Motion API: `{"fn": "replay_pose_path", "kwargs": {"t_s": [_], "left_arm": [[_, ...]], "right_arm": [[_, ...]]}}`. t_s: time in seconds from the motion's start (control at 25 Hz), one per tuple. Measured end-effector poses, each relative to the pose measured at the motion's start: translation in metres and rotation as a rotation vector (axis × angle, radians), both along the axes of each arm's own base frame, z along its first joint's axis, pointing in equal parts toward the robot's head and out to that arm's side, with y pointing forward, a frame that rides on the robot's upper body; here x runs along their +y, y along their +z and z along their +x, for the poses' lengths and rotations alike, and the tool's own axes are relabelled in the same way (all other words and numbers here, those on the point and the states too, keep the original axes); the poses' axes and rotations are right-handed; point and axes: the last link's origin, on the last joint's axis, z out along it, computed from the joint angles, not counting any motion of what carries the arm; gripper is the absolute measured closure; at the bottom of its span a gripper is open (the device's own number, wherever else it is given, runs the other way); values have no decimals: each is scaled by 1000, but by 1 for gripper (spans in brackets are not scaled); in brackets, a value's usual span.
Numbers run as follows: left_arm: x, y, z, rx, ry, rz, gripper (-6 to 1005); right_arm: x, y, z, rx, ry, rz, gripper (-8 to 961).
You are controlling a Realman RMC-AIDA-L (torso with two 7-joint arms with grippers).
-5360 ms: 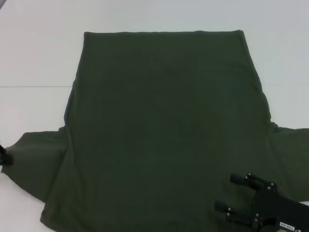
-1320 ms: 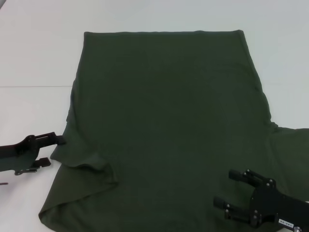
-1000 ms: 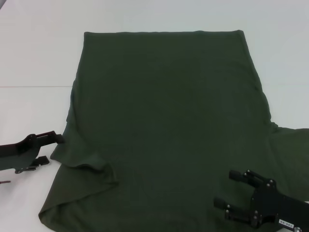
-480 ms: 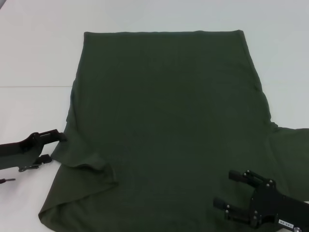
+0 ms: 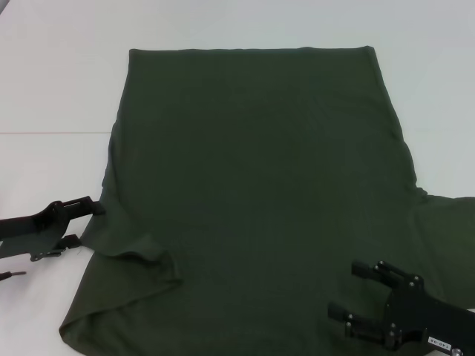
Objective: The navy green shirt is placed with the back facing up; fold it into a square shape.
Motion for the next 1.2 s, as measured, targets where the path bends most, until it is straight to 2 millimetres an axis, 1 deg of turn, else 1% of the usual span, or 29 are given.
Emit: {"fn": "replay_pose_path", "kwargs": {"t_s": [0.24,1.2], "left_arm": [[1,2,-2,10,10,16,115],[4,0,0,30,-3,8,115]], "right_arm": [[0,0,1,-2,-3,1,69],[-1,0,0,1,-2,-1,69]]}}
